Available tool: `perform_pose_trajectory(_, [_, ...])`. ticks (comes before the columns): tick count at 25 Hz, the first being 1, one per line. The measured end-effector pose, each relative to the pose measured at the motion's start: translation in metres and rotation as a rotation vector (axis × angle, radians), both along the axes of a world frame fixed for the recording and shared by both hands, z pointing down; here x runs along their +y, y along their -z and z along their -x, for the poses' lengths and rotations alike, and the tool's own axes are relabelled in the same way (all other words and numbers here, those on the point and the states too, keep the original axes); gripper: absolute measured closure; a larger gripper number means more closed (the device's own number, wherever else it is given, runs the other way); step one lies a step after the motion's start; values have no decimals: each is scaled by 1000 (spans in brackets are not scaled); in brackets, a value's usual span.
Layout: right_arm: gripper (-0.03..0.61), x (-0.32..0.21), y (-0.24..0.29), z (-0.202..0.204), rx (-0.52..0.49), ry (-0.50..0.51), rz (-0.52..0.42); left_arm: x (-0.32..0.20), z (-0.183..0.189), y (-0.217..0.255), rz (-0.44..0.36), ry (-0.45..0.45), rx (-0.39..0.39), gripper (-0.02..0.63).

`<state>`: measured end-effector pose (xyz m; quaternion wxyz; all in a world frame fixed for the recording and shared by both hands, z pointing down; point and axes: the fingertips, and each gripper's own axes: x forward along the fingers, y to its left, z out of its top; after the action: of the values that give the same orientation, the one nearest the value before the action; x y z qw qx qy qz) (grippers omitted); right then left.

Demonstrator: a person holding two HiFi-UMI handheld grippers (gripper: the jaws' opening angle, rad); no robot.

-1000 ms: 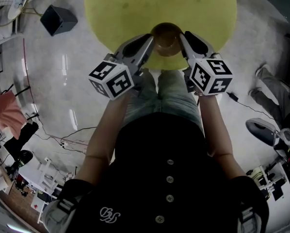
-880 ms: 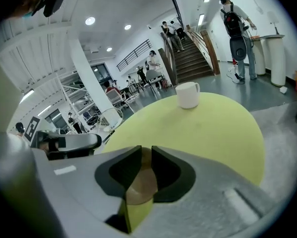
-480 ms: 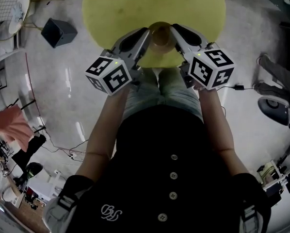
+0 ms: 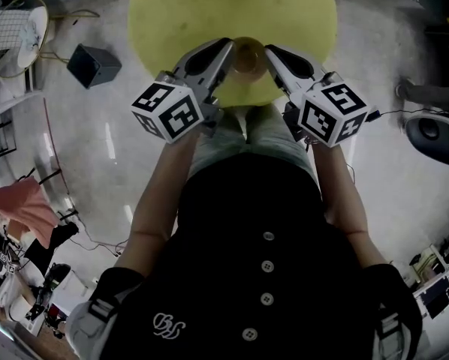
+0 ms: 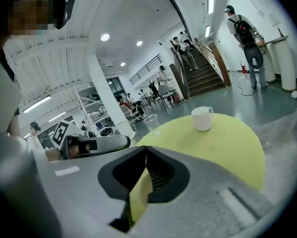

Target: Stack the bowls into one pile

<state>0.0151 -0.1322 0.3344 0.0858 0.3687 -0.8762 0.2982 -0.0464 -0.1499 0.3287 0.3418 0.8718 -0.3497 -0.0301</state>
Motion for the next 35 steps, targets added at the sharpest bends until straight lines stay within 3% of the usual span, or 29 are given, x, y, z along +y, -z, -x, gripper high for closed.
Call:
perform_pose_trajectory(7, [574,-6,27,8,-35,14,-49,7,-4,17,-4,-40,58,581])
perform_pose_trajectory(18, [574,-1,57,24,-72,152,-87,11,-10,38,-41,-105,104,581])
perform_pose_trajectory(21, [574,7,61,20,-121,165,-82,22,-13,41,-43,-135,83,581])
perform_pose_trajectory(26, [574,26,66,4,-86,197,-96,43,-26,47,-83,-176,50,581])
perform_pose_trajectory(35, [575,29,57,-4,-35,275,-114,40,-30,41,-102,-145,36,581])
